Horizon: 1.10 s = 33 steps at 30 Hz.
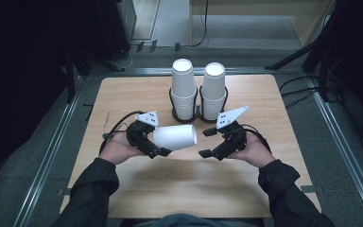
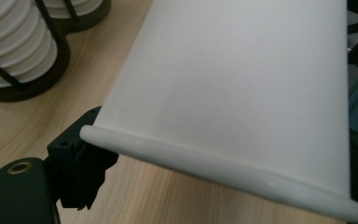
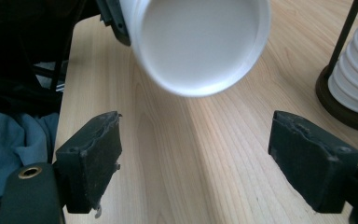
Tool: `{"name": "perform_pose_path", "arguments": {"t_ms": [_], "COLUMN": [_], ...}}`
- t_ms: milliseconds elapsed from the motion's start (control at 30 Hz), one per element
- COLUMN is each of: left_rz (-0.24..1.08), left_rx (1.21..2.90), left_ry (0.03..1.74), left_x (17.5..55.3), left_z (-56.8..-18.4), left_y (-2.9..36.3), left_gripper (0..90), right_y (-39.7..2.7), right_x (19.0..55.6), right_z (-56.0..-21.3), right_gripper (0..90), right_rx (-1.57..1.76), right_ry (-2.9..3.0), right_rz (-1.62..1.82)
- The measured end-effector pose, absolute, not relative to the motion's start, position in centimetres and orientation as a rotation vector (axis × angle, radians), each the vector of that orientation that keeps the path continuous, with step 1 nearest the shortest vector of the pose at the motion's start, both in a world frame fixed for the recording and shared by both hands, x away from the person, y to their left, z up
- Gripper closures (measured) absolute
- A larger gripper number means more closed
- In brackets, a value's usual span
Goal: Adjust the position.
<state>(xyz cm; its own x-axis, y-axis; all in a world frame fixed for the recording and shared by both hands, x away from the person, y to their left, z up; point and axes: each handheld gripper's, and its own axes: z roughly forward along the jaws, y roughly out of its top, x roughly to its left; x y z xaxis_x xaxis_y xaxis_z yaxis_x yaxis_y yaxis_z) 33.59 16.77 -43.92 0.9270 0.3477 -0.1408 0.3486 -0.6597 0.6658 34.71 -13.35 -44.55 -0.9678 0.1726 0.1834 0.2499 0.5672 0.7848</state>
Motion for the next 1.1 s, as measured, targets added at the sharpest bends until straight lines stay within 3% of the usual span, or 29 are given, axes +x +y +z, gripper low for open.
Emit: {"name": "perform_pose_path", "arguments": {"t_ms": [1100], "left_rz": [-0.021], "left_rx": [2.796], "left_ry": [0.323], "left_x": [36.8], "left_z": [-43.2], "left_y": [11.1], "left_gripper": [11.5], "right_y": [-10.6], "right_x": [34.6], "right_z": [-45.2], "right_gripper": [14.5], "right_rx": [-0.304], "right_ry": [-2.901], "right_rz": [-1.227]}}
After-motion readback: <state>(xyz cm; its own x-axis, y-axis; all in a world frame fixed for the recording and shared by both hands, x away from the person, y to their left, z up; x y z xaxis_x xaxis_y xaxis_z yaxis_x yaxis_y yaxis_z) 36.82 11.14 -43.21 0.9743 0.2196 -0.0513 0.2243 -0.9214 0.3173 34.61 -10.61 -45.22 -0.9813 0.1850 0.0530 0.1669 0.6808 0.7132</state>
